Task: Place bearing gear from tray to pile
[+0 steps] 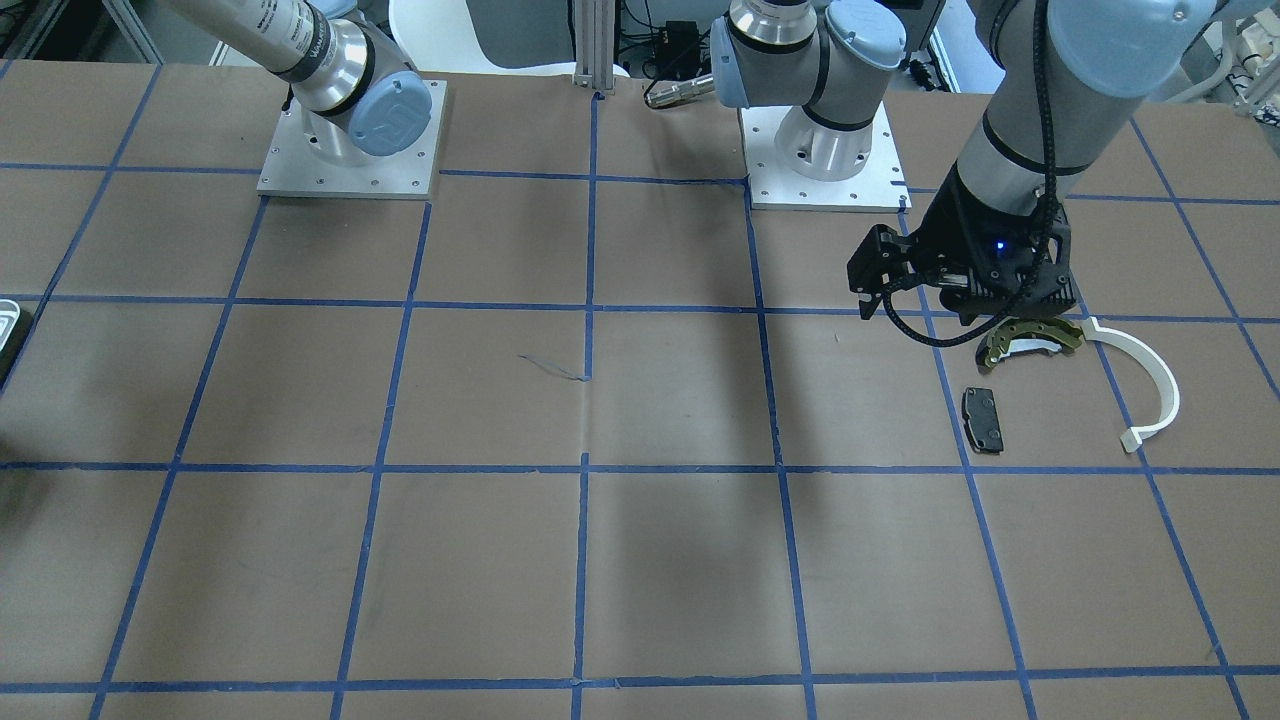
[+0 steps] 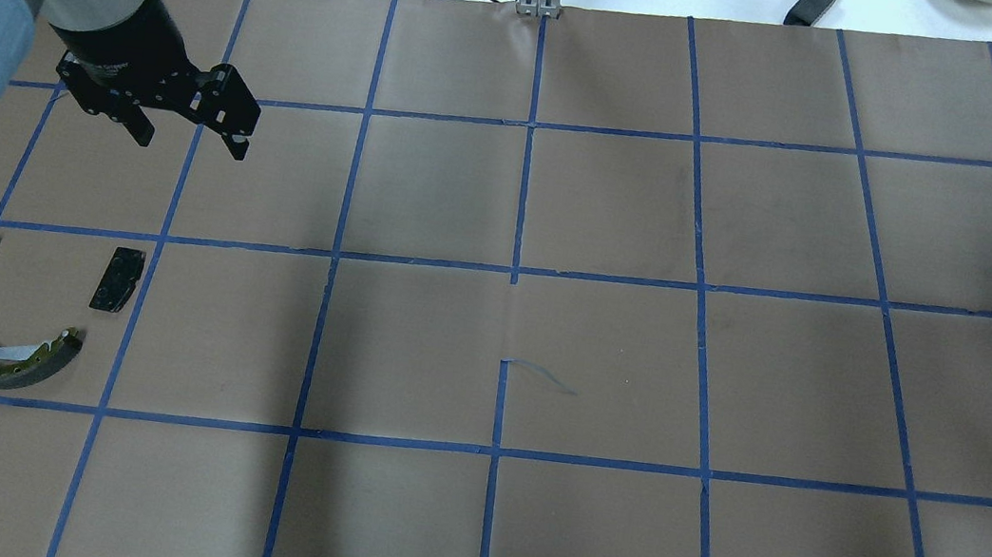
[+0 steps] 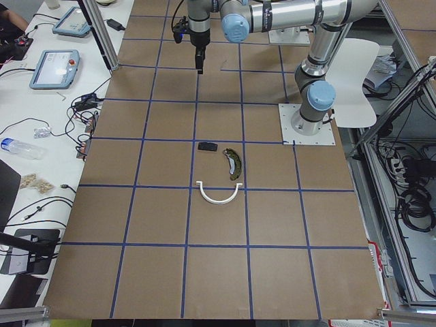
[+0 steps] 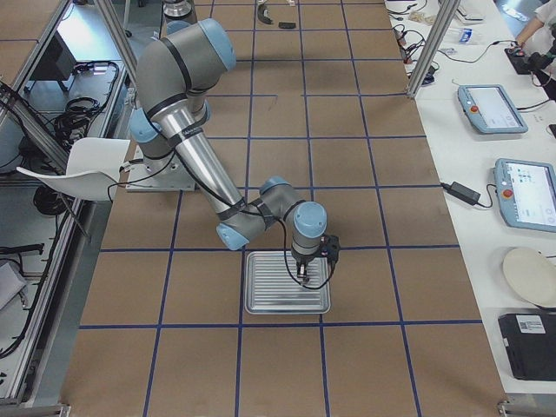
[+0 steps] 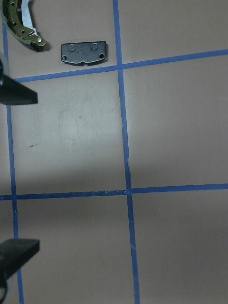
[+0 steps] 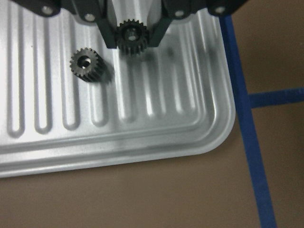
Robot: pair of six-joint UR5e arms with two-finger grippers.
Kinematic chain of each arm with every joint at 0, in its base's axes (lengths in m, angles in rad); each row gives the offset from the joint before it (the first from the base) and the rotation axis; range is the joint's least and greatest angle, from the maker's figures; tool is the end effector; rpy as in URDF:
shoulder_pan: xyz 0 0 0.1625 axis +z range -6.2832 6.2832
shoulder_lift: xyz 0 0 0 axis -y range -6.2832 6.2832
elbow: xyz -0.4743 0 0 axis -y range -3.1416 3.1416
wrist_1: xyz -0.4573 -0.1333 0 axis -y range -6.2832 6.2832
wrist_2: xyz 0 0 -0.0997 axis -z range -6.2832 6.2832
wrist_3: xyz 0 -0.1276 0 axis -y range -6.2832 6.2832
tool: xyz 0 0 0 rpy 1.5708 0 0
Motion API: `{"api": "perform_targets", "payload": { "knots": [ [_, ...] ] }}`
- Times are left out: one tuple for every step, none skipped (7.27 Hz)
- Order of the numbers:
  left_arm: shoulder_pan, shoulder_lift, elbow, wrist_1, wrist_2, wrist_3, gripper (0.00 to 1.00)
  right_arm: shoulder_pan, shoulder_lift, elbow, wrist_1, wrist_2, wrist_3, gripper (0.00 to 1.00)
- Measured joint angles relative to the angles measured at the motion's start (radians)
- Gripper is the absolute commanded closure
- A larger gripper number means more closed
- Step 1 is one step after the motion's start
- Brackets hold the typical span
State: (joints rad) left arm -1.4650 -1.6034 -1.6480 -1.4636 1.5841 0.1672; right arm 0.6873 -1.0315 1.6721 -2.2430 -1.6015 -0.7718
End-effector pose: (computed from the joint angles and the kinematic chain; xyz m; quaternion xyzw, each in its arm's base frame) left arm -0.0707 -0.5801 0.4586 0.0307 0.9995 0.0022 0.0064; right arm -0.4697 -0.5529 0.1718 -0.0560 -0.9982 -0.0006 0.0220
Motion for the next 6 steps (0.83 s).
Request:
{"api": "perform_targets", "payload": {
  "knots": [
    [0.000,-0.001,0.000,0.000,-0.001,0.000,0.00,0.014,-0.033,0.000,0.034,-0.001,0.003,0.83],
    [0.000,-0.002,0.000,0.000,-0.001,0.000,0.00,0.042,-0.076,0.001,0.070,-0.001,0.005,0.85],
    [0.000,-0.002,0.000,0.001,-0.001,-0.001,0.00,0.102,-0.114,0.000,0.110,-0.001,0.013,0.85],
    [0.000,-0.004,0.000,0.001,-0.002,-0.003,0.00,0.207,-0.155,-0.001,0.165,0.000,0.083,0.85],
    [0.000,-0.004,0.001,0.002,-0.002,-0.003,0.00,0.336,-0.197,-0.002,0.221,-0.001,0.209,0.85],
    [-0.001,-0.005,0.001,0.003,-0.002,-0.003,0.00,0.473,-0.228,0.000,0.280,0.026,0.324,0.85]
  ]
}}
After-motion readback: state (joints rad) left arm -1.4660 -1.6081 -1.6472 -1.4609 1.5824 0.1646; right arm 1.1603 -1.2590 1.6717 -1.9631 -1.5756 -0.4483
